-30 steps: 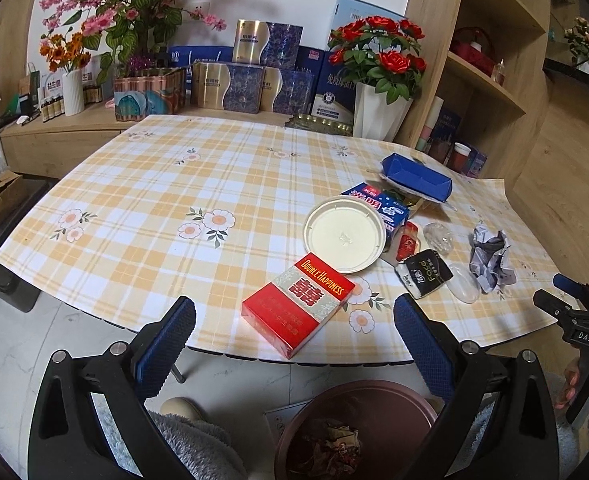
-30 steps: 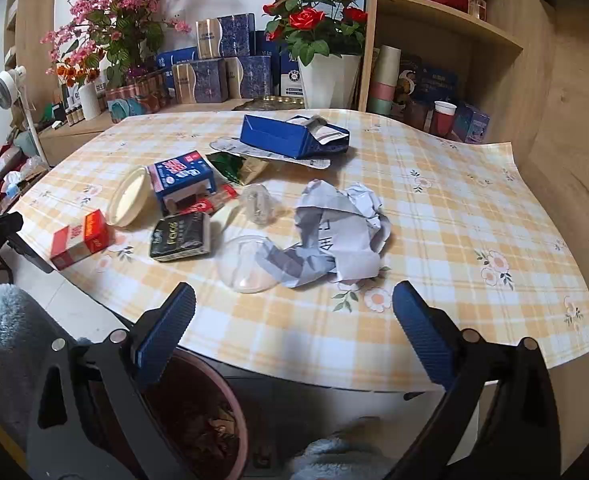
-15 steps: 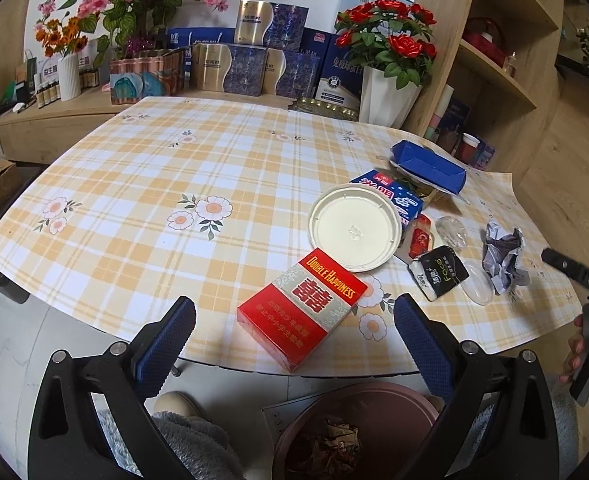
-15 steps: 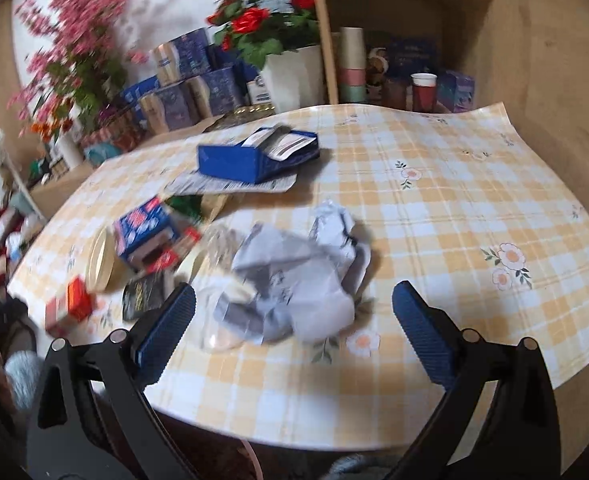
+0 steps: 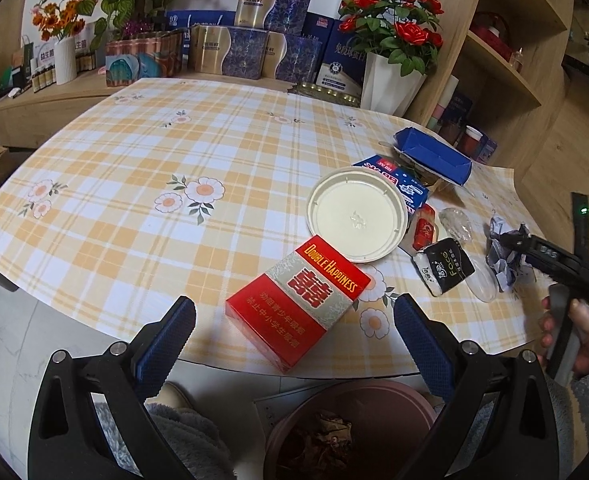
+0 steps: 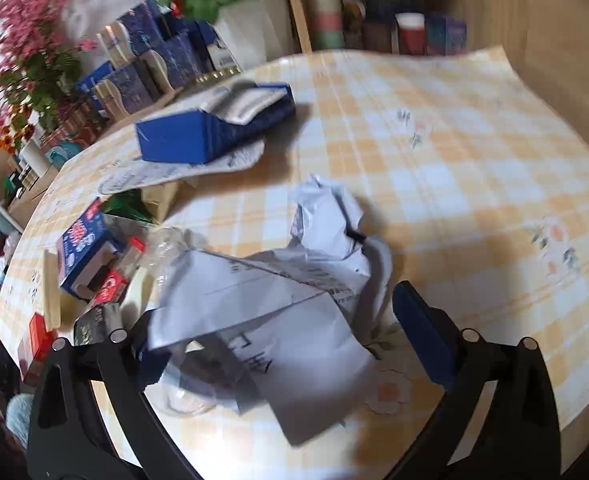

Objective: Collect trash
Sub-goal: 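Reach the right tool to the crumpled white paper and grasp it, then grasp the red Double Happiness cigarette box with the left tool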

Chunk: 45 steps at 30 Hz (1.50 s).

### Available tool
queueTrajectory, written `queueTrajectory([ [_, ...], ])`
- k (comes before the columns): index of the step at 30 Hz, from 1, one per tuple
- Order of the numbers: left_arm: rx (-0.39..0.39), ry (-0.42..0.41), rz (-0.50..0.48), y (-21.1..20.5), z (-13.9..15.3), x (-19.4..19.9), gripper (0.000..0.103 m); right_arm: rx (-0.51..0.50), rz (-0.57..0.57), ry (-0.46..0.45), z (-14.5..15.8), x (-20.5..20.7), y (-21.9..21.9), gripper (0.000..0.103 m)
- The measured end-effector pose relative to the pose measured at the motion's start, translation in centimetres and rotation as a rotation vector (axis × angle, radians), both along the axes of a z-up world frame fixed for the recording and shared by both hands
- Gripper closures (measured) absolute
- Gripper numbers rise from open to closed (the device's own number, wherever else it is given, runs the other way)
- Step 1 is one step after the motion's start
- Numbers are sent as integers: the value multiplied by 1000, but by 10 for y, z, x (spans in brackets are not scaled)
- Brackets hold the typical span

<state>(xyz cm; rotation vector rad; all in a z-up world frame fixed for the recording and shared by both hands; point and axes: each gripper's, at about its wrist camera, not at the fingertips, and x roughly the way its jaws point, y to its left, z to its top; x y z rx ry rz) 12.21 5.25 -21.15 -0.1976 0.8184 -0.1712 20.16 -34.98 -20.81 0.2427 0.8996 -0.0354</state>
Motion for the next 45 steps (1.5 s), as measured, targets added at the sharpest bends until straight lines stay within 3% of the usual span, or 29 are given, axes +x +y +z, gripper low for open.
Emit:
queueTrajectory([
  [1, -6, 4, 0, 0, 0, 0, 6, -3, -8, 9, -3, 1, 0, 20],
  [3, -19, 12, -2, -1, -1, 2, 6, -12, -34, 17, -7, 2, -1, 30],
  [7, -8, 16, -22, -5, -3, 5, 6, 4, -35, -30, 2, -8, -2, 46],
  [13, 94, 11, -143, -16, -5, 20, 6, -8, -7, -119, 27, -27, 6, 48],
  [18, 165, 64, -258, -20, -16, 43, 6, 7, 1, -165, 39, -45, 10, 50],
  [22, 241, 131, -355, -26, -31, 60, 17, -11, 13, -177, 42, -53, 13, 50],
  [28, 306, 142, -401, -32, -38, 67, 19, 5, 7, -187, 46, -65, 13, 50],
  [30, 304, 134, -404, -32, -37, 68, 26, 7, 5, -188, 46, -68, 13, 50],
  [32, 295, 121, -400, -32, -34, 67, 45, 11, 5, -190, 46, -73, 14, 50],
  [38, 258, 82, -363, -29, -19, 56, 46, 26, 23, -204, 50, -86, 22, 50],
  [45, 62, -16, -287, -23, 11, 6, 46, 53, 92, -232, 58, -108, 42, 50],
])
